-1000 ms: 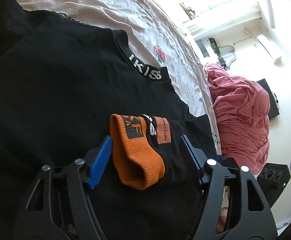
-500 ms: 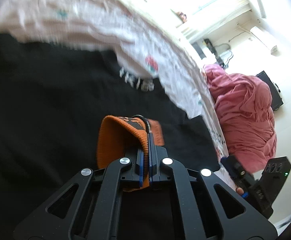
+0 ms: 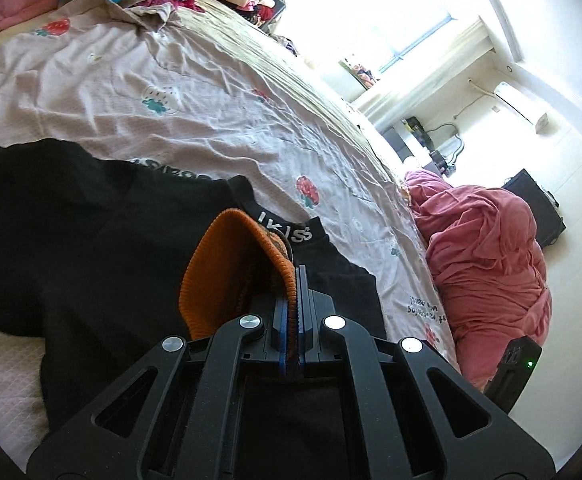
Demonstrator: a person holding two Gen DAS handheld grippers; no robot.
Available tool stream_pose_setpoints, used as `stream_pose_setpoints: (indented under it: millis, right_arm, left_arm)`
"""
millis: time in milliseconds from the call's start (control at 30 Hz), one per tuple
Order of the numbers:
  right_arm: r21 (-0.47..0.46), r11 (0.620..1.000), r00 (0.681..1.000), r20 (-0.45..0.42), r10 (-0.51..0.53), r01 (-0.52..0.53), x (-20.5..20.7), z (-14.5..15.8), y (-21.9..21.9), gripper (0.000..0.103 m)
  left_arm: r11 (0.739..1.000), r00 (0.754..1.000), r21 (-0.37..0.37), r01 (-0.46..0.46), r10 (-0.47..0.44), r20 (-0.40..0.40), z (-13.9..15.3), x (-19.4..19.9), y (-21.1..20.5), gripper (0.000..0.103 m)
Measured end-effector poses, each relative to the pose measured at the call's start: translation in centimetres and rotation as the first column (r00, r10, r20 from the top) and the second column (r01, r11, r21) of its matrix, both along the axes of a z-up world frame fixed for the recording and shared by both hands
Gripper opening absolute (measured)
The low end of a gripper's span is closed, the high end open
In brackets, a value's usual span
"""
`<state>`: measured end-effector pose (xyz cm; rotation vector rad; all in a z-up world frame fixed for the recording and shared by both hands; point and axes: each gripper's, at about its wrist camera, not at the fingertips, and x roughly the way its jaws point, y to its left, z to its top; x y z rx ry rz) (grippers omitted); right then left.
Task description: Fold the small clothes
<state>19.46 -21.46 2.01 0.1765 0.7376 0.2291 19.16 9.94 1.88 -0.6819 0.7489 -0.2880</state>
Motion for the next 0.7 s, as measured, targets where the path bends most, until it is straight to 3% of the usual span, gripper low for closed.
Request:
stream_pose_setpoints:
  millis: [400, 533, 633, 700]
  right_arm:
    - [-0.067, 0.996, 0.998, -0.028, 0.054, -0.056, 1.2, -0.9, 2.8, 0.067]
    - [-0.083, 0.992, 0.995, -0.057, 0.086, -0.09, 1.6, -1.6, 3.8, 0.067]
    - [-0.087, 0.989, 0.987, -0.113, 0.11, -0.12, 2.2, -2.8, 4.4, 0.067]
    - [-0.099, 0.988, 0.983, -0.156, 0.101, -0.117, 2.5, -3.8, 4.4, 0.067]
  left_arm:
    - [0.989, 0.999, 0.142, -0.03, 0.028, 0.016, 0.6, -0.7, 0.1, 0.005]
    - [0.977, 0.999, 0.212, 0.028, -0.018, -0.046, -1.1, 0.2, -2.1, 0.026]
    - [0.963, 0.991, 0.263, 0.059, -0.024, -0.135, -3.4, 0.8, -3.3, 0.034]
    - [0.953, 0.98, 0.297, 0.054, 0.007, -0.2, -5.2, 1.0, -3.2, 0.034]
